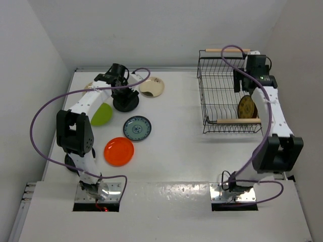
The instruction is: Load the plates into the dish rack
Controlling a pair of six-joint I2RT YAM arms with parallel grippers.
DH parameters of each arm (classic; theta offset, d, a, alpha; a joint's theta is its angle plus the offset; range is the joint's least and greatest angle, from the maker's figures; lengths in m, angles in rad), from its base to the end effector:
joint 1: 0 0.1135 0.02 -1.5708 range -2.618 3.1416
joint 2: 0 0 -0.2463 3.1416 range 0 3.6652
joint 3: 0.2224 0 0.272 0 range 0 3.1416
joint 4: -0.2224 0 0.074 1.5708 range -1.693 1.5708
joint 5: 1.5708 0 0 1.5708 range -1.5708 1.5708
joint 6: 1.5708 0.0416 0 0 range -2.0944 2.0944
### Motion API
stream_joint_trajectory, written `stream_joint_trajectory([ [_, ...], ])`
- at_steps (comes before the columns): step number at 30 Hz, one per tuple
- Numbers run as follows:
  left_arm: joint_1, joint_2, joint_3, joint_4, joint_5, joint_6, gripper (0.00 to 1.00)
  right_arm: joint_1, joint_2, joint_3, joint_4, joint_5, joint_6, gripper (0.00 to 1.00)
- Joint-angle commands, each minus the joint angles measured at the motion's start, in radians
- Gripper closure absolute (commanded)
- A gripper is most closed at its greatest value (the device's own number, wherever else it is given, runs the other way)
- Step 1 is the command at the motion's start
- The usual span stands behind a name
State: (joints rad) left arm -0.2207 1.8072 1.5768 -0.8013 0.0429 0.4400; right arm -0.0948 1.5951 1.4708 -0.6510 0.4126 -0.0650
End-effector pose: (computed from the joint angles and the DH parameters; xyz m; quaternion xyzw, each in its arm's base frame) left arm 0.3987 -0.0913 0.2516 0.3180 0.9097 0.0086 0.2669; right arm 0.3735 -0.0523 0.3079 0.0928 0.9011 -0.2185 0.3628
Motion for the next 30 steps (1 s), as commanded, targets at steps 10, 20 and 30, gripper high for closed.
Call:
stream_joint_trajectory([
  [10, 0.269, -0.132, -0.027, -0.042, -0.060, -0.109, 0.23, 0.487, 0.038, -0.018, 0.332, -0.741, 0.399, 0.33],
  [20, 0.544, -0.371, -0.308, 0.024, -0.011, -0.136, 0.23, 0.707, 0.408, 0.008, 0.438, -0.725, 0.637, 0.26],
  [30, 0.734, -0.425, -0.501, 0.033, -0.011, -0.027, 0.23, 0.777, 0.630, -0.016, 0.500, -0.718, 0.769, 0.43],
])
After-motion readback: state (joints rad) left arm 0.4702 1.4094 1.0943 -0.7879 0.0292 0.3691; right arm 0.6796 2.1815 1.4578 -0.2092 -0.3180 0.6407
